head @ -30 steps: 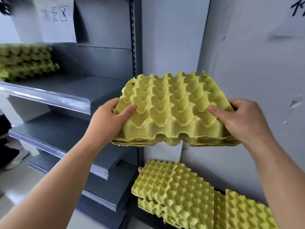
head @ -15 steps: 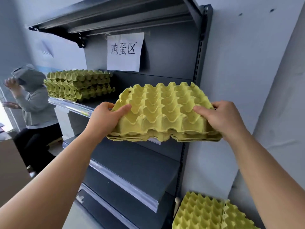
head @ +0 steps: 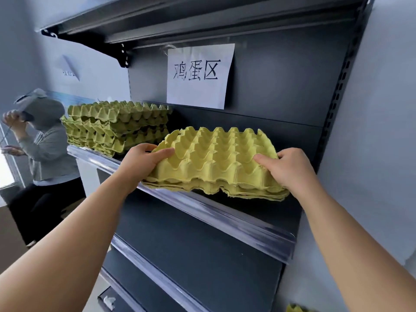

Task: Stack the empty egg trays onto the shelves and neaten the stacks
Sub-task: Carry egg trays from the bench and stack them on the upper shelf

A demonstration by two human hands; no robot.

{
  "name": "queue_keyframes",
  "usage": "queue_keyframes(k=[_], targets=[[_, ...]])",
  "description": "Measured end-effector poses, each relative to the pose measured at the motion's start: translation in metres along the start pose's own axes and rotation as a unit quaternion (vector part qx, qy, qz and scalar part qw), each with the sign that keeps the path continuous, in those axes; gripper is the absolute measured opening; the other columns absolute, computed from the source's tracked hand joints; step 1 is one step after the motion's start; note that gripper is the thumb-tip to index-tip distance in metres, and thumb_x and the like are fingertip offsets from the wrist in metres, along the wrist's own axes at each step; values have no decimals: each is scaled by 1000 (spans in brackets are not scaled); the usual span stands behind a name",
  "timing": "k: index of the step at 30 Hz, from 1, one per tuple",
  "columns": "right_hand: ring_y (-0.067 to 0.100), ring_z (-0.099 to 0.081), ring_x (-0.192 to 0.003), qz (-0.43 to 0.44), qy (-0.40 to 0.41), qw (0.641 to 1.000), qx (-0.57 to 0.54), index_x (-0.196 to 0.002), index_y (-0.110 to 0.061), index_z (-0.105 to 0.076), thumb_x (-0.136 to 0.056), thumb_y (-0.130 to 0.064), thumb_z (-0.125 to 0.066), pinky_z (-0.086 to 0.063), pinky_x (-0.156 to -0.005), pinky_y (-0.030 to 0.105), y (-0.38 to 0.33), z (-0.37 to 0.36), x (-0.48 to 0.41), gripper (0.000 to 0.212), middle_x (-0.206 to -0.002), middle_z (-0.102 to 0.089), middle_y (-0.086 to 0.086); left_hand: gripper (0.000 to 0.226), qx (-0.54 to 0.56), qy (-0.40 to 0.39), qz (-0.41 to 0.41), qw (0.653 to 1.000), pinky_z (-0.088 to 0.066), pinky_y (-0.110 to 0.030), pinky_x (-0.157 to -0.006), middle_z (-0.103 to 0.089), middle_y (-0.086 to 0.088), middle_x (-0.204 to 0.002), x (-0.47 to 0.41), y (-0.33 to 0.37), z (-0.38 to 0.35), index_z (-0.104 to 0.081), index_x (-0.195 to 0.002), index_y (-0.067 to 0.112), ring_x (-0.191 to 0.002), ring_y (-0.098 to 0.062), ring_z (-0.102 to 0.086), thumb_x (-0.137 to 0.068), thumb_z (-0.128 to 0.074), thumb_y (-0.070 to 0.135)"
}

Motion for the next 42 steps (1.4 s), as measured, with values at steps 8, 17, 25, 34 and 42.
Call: queue_keyframes(k=[8, 17, 25, 34, 42], targets=[[16, -33, -41, -54, 33, 997, 50, -58, -16, -33, -74, -54, -68, -28, -46, 28, -17, -42, -5, 54, -45, -31, -5, 39, -17, -107, -6, 994, -58, -38, -79, -74, 1, -91, -87, -35, -1, -70, -102, 20, -85, -19, -70, -73, -76, 46], [14, -35, -39, -143, 81, 984, 75, -54, -18, -32, -75, -47, -71, -27, -45, 26, -37, -79, 8, 53, -35, -30, -12, 44, -40, -211, -12, 977, -56, -39, -84, -73, 2, -94, -145, -66, -7, -67, -109, 19, -87, -17, -70, -77, -73, 48], [17, -38, -44, -185, 105, 974, 71, -61, -15, -37, -76, -48, -69, -28, -47, 25, -43, -94, 9, 48, -50, -37, -3, 36, -95, -236, -60, 965, -54, -41, -87, -69, 1, -95, -154, -66, -7, -66, -104, 17, -89, -18, -65, -85, -64, 47], [22, -47, -56, -158, 124, 967, 156, -65, -14, -46, -81, -45, -63, -36, -52, 28, -66, -73, 31, 39, -60, -48, 0, 53, -282, -146, -265, 911, -52, -35, -75, -57, -5, -125, -128, -18, -7, -51, -133, 16, -84, -22, -61, -89, -56, 46], [23, -54, -119, -143, 165, 942, 255, -130, -17, -55, -87, -48, -56, -45, -95, 35, -44, -5, 106, 53, -129, -60, 0, 48, -207, -197, -477, 831, -45, -36, -84, -62, -3, -125, 4, 42, -72, -59, -127, 17, -100, -27, -61, -90, -54, 47]])
Point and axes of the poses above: each hand's wrist, its own x-axis away from the middle knuckle, its own z-axis out of the back of the hand, y = z × x, the point moved 4 cm from there along -x, towards the middle knuckle
